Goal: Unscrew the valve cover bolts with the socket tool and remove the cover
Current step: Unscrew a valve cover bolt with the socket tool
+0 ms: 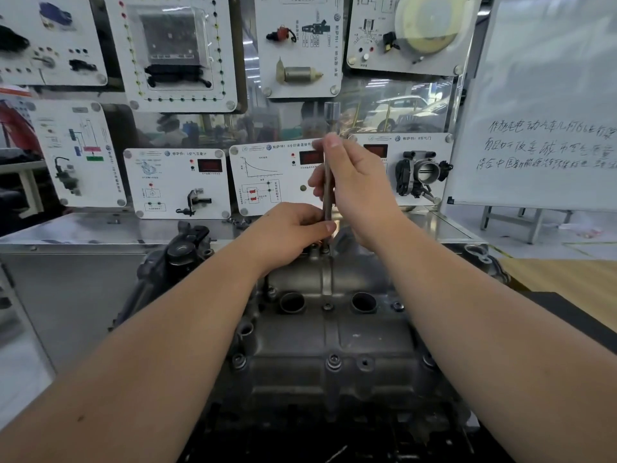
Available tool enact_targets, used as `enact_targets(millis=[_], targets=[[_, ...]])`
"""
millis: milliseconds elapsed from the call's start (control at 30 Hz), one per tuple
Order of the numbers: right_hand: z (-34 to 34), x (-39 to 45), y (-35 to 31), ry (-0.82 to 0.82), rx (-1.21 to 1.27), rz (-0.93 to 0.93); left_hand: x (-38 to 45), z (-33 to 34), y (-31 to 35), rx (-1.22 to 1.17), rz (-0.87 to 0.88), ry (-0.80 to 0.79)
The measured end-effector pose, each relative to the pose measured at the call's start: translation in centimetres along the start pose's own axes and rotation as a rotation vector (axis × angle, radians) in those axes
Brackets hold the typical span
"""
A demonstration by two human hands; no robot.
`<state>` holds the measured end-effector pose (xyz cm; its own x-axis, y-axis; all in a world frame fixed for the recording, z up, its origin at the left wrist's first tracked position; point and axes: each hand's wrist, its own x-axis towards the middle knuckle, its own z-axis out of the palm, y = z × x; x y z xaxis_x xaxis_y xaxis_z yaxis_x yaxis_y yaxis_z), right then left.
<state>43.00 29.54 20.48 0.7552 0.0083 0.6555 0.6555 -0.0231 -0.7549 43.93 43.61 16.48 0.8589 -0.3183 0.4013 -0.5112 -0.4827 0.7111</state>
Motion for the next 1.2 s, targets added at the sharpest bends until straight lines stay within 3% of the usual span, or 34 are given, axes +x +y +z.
enact_targets(millis=[200,867,1200], targets=[[-0.1,-0.5,-0.4,0.095,-0.256,-0.133,0.1,0.0,-0.2,0.060,0.022,0.028],[-0.3,-1.2,-0.8,0.049,-0.300,-0.095,-0.2,0.0,0.4,0.084,0.091,-0.008],[-0.6,-1.1,-0.6,0.081,-0.459,-0.161,-0.3,-0.1,0.3,0.112,0.085,-0.005]])
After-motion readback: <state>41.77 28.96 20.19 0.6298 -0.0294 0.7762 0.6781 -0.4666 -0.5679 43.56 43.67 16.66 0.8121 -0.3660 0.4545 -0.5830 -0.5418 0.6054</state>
